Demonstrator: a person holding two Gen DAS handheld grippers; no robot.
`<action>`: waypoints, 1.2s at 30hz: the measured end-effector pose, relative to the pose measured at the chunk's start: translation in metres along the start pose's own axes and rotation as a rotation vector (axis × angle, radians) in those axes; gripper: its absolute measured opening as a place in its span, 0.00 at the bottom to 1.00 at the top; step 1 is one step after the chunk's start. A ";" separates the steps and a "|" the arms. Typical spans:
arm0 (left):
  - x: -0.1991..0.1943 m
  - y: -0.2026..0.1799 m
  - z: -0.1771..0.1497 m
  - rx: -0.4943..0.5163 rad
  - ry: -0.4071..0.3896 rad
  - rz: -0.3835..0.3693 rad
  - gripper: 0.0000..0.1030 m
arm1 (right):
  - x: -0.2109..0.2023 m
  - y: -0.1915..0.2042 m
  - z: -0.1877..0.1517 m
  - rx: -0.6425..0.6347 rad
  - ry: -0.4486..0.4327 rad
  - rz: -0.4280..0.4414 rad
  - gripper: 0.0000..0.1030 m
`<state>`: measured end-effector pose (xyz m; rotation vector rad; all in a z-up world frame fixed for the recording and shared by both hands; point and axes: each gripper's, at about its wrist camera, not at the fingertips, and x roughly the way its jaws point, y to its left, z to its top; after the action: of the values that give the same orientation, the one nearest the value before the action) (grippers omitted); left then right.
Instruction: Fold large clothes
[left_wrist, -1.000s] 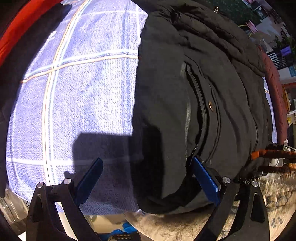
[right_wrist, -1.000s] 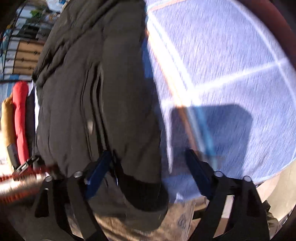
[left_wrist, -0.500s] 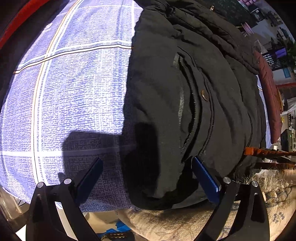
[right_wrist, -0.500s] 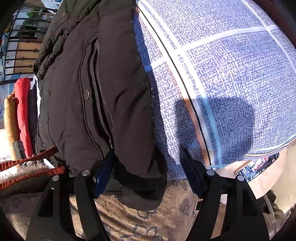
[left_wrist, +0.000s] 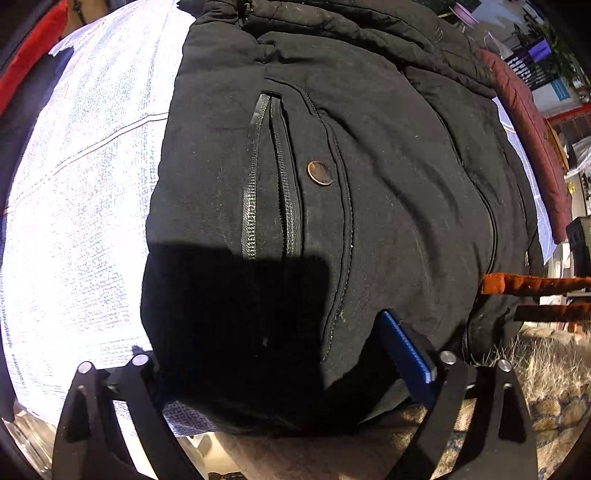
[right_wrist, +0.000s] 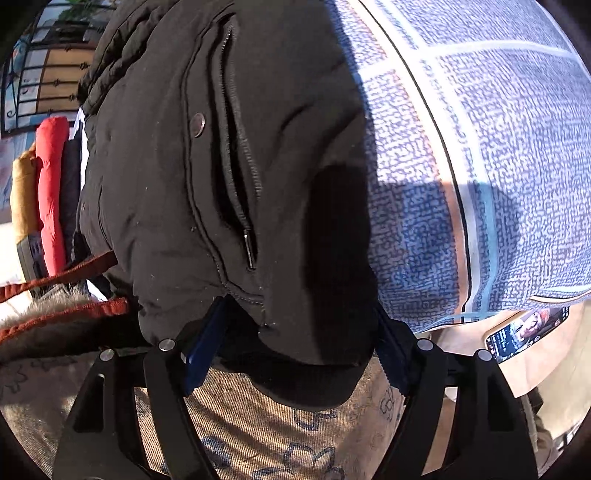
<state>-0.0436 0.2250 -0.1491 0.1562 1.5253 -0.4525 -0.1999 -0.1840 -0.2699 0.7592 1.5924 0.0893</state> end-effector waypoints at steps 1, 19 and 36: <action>0.000 0.000 0.000 0.012 0.002 0.007 0.82 | 0.001 0.003 0.002 -0.002 0.003 0.000 0.65; -0.051 0.010 0.011 0.049 -0.029 -0.011 0.43 | -0.027 0.055 0.003 -0.172 -0.059 -0.033 0.27; -0.109 -0.020 0.138 0.101 -0.296 -0.049 0.10 | -0.123 0.150 0.118 -0.385 -0.472 -0.039 0.20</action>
<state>0.0779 0.1751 -0.0313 0.1243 1.2189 -0.5667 -0.0340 -0.1732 -0.1155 0.4083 1.0944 0.1697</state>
